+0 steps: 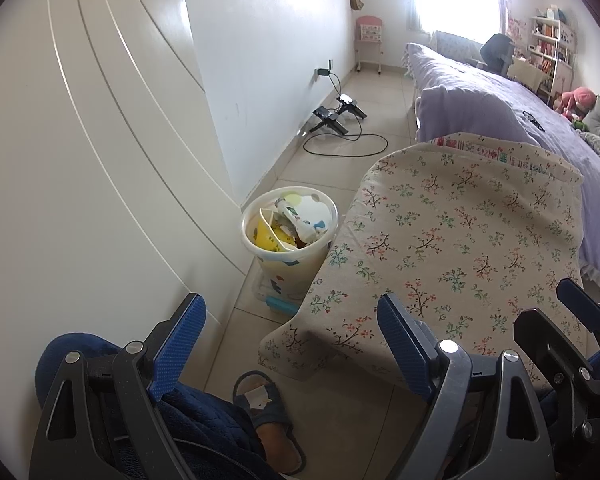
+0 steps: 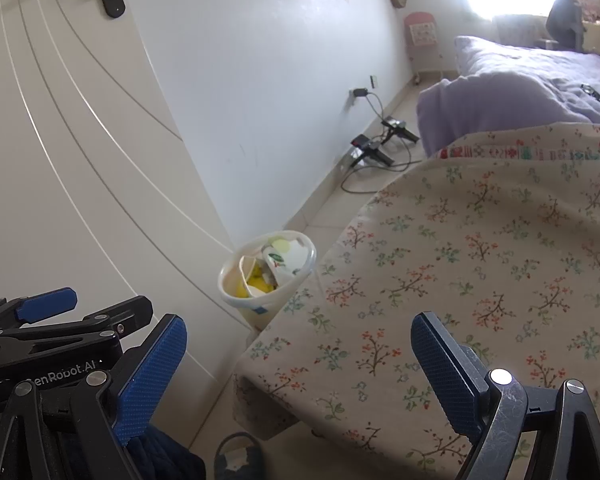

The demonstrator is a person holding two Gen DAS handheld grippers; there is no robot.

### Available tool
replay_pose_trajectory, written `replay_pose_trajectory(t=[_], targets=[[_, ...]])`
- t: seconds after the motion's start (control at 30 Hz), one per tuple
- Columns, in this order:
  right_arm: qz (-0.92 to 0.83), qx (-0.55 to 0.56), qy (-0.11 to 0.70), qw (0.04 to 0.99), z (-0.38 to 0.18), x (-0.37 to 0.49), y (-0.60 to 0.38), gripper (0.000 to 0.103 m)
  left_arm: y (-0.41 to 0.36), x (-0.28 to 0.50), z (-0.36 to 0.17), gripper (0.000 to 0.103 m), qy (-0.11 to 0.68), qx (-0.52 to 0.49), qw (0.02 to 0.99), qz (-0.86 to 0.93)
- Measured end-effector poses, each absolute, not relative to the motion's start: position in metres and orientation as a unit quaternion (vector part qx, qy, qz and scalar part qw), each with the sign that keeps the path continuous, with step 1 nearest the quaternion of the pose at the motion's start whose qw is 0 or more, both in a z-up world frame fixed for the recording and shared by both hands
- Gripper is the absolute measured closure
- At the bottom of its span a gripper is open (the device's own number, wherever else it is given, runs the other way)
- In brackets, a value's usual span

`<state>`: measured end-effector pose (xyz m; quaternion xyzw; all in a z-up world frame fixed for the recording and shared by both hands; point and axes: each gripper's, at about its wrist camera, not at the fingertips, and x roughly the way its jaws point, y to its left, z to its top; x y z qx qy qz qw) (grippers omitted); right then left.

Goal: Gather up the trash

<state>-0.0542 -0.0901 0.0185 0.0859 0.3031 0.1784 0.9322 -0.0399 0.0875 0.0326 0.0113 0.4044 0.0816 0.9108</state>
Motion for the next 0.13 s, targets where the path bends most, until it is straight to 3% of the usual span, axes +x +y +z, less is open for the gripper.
replay_pose_trajectory(t=[0.13], targets=[[0.178,0.086,0.304,0.932,0.0186,-0.0543,-0.09,0.009,0.0886,-0.0388,0.031,0.013,0.406,0.013,0.91,0.082]])
